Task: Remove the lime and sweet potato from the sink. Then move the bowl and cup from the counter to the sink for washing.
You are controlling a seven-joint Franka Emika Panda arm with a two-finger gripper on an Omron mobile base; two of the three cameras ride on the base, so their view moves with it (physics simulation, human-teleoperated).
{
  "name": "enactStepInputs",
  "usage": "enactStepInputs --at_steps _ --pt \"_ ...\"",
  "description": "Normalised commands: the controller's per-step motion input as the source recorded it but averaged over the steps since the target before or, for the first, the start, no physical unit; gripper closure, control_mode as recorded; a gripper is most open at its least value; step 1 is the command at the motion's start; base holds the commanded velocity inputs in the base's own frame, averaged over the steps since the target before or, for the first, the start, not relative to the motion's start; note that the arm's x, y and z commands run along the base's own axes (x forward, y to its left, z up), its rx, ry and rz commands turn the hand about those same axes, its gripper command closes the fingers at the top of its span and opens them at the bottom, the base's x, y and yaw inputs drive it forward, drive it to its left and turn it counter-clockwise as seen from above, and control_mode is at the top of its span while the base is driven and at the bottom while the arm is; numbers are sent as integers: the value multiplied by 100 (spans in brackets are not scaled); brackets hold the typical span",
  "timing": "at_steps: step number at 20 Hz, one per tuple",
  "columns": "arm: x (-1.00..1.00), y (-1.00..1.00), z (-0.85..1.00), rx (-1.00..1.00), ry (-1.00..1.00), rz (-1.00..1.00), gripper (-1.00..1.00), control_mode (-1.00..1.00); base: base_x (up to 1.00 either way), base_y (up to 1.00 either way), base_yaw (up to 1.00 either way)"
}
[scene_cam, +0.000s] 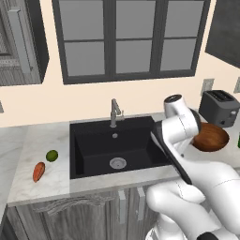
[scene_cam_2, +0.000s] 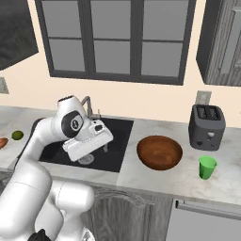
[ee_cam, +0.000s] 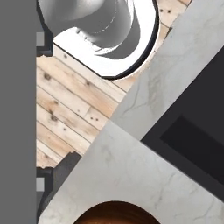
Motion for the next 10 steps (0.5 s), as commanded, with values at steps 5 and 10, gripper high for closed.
enactStepInputs --at_steps 5,10 --pt "5 -43 2 -6 10 0 -100 -100 0 0 0" --pt "6 -41 0 -1 8 0 -100 -100 0 0 0"
